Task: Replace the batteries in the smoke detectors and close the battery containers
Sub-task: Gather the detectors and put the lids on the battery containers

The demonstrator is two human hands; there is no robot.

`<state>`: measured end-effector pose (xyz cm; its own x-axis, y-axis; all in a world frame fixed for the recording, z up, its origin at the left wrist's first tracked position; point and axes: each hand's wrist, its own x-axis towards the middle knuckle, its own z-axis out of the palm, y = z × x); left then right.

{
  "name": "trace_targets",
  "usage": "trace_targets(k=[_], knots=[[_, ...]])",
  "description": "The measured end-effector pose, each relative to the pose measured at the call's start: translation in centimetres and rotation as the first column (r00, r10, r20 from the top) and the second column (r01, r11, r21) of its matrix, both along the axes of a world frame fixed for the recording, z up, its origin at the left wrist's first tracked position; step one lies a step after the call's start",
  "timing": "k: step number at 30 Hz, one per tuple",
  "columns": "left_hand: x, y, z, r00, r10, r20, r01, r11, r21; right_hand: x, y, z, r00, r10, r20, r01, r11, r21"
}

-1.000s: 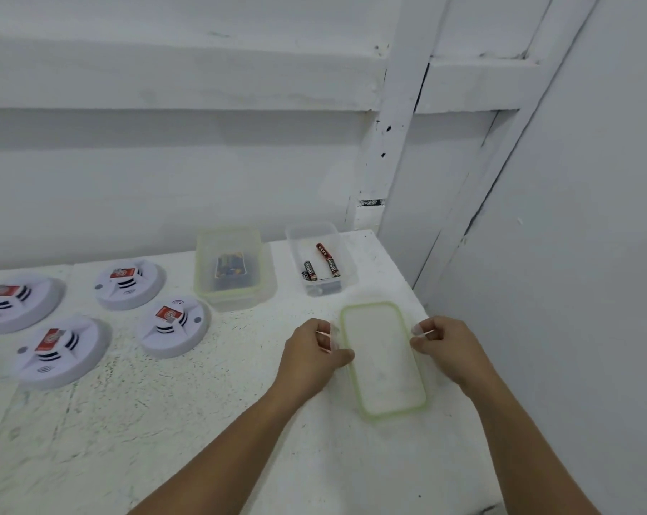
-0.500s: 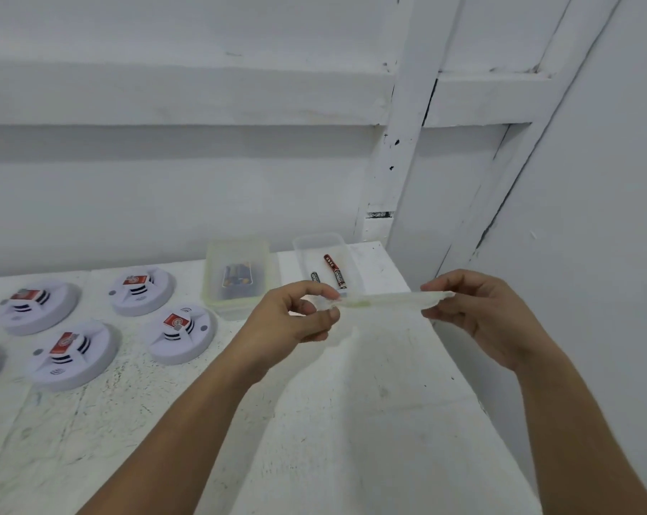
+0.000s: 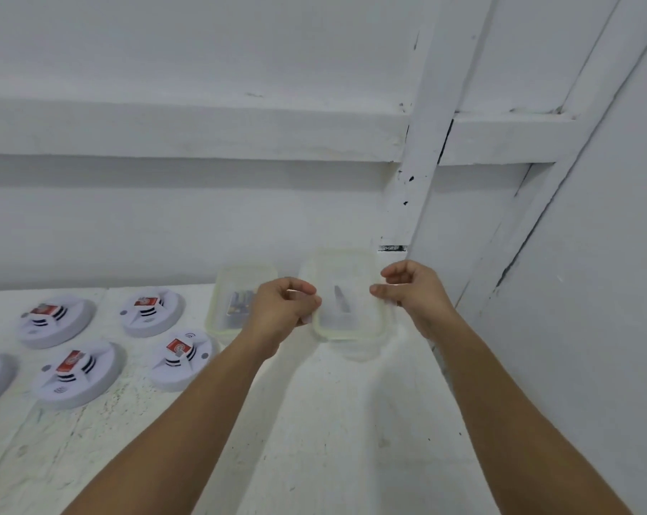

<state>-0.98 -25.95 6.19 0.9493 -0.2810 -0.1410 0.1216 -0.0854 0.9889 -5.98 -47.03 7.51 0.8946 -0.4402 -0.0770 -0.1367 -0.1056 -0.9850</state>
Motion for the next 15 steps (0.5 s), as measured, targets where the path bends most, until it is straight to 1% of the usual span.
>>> trace_targets(k=[4,7,11,15], knots=[[2.6,-1.4,-1.0,0.994,0.088,0.071,-0.097,0.985,0.144,3.7,-0.3,-1.2,0.999,0.009,-0.04,-0.015,0.987,-0.163],[3.9,-2.1,-1.5,0.989,0.129,0.072,-0.142,0.964,0.224,5.7,-0.6,-2.0,0.996,0.041,-0.082,-0.059,0.97,-0.236],[4.5,-2.8,-1.7,0.99,0.136,0.036,-0.14,0.94,0.312,7.2,-1.0,-2.7,0.99,0.077,-0.119,-0.106,0.96,-0.258],[4.4,-2.9,-1.8,0.993,0.106,0.061,-0.121,0.909,0.4,7.7,-1.3,-3.5,0.981,0.109,-0.161,-0.149,0.954,-0.26]])
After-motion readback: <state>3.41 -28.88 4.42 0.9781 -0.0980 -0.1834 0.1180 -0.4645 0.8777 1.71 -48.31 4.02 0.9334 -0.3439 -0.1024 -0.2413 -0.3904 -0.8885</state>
